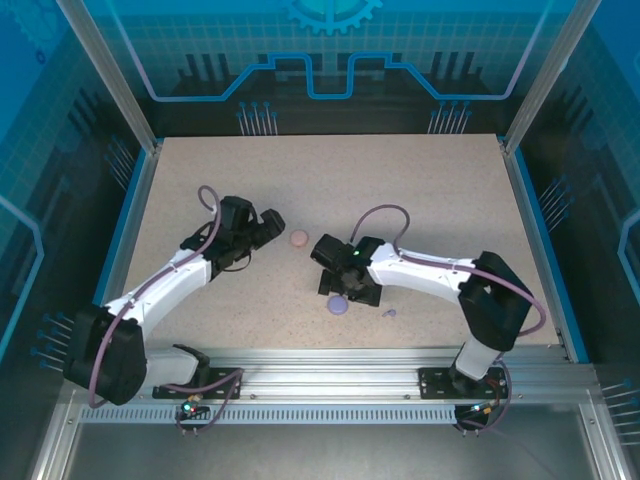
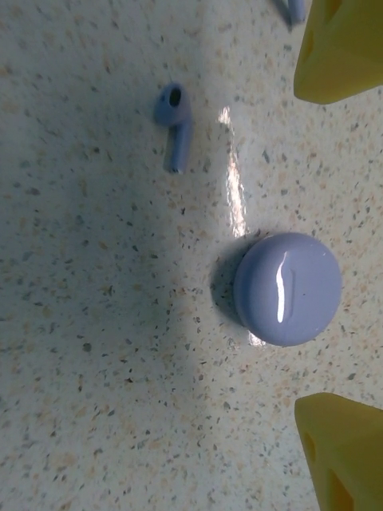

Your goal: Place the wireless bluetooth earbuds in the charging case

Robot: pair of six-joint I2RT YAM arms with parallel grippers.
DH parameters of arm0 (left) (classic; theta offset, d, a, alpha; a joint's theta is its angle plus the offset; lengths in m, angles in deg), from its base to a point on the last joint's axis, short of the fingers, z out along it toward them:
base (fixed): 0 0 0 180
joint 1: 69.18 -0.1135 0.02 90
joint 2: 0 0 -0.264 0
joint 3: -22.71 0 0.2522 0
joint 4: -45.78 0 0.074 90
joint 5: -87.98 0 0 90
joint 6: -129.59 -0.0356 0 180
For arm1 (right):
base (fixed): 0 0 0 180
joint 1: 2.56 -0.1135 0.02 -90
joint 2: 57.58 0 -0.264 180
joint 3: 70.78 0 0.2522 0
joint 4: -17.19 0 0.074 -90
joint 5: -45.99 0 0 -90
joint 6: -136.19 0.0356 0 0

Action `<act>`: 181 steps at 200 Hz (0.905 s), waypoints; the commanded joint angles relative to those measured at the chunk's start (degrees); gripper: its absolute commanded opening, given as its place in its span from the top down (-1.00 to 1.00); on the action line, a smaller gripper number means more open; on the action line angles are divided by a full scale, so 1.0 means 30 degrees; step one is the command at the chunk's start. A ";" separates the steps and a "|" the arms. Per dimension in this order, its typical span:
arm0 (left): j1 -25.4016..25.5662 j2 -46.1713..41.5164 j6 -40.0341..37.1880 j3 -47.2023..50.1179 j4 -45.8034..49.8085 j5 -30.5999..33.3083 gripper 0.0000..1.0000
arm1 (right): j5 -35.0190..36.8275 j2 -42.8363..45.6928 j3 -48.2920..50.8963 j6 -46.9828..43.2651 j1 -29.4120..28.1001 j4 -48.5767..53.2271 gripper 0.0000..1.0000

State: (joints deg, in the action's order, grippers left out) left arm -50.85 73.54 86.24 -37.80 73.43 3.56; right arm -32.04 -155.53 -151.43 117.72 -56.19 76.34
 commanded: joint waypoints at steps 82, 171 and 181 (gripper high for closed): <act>-0.0981 -0.0240 0.0123 0.0355 -0.0168 -0.1536 -0.97 | -0.0900 -0.3479 -0.2343 0.1112 -0.0779 0.0869 -0.70; -0.1187 0.0039 0.0006 0.0403 -0.0411 -0.2443 -0.98 | -0.0844 -0.4026 -0.2108 0.0930 -0.0728 0.0524 -0.52; -0.1187 0.0038 -0.0024 0.0380 -0.0433 -0.2506 -0.97 | -0.0889 -0.4044 -0.2041 0.0931 -0.0699 0.0434 -0.48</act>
State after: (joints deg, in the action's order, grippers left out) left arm -54.02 73.78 86.22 -37.07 72.95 -1.92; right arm -34.44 -166.75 -157.05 119.73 -57.76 76.55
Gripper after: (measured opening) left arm 0.987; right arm 0.753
